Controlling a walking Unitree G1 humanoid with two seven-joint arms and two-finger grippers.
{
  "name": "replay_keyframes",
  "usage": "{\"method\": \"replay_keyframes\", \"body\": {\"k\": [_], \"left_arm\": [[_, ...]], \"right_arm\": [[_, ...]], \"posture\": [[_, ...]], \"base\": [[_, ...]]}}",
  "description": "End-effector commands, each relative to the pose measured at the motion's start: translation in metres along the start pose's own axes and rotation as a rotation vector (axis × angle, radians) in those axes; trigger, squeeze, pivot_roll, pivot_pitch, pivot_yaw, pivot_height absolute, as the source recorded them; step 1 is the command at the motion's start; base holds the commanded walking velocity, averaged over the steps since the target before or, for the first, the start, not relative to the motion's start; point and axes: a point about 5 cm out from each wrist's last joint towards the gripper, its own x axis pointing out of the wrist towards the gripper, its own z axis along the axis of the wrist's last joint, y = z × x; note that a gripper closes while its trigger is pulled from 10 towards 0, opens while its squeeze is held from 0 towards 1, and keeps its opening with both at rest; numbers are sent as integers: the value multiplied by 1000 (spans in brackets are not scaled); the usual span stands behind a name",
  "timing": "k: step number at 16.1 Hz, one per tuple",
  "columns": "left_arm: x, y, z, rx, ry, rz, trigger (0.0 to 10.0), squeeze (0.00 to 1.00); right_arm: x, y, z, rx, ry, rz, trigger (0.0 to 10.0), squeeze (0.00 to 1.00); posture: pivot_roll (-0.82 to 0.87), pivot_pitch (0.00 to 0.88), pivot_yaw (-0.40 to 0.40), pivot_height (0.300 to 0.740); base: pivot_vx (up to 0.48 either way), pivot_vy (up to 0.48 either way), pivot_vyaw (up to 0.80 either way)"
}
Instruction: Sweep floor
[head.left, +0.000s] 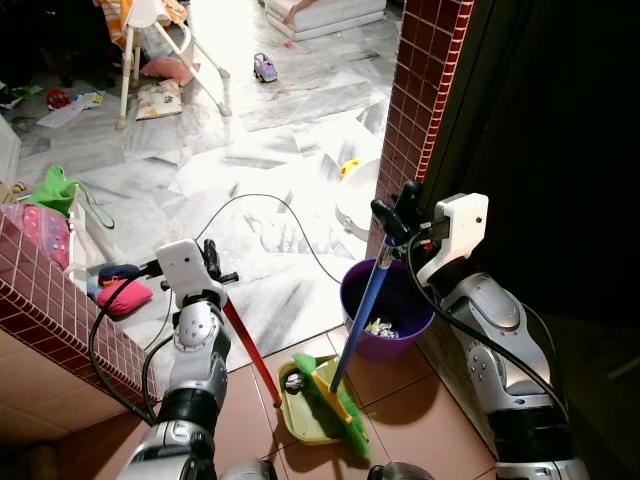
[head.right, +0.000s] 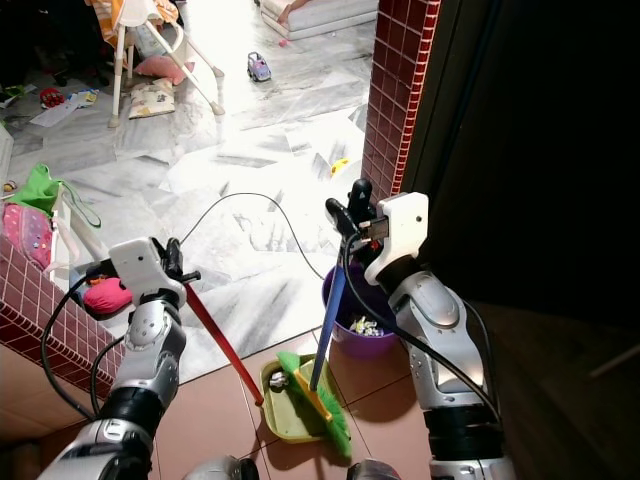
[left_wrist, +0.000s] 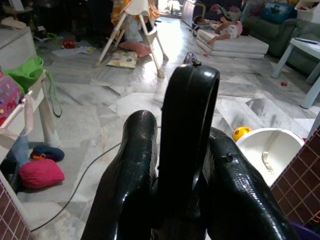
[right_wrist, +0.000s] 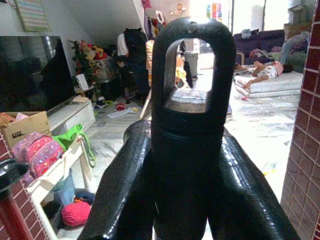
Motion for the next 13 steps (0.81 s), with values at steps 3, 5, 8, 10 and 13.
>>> {"method": "replay_keyframes", "body": {"k": [3,5,8,10,13], "left_arm": [[-11,0,-8,8,39,15,10000,0],[-13,-2,-9,-6,50,12,10000,0],[-14,-4,-9,7,54,0,10000,0],[-16,-2,-10,20,62,-5,10000,0],[-16,4,-11,23,72,6,10000,0]], "right_arm": [[6,-2,9,-30,-46,-36,10000,0],[4,-4,7,-39,-34,-63,10000,0],[-2,-16,9,-117,-52,-162,10000,0],[-6,-35,11,-182,-71,-314,10000,0],[-5,-40,6,-163,-59,-372,10000,0]], "posture": [[-126,0,47,740],[-131,0,48,740],[-122,0,42,740],[-111,0,36,740],[-104,0,35,740]], "base": [[0,0,0],[0,0,0],[0,0,0],[0,0,0],[0,0,0]]}}
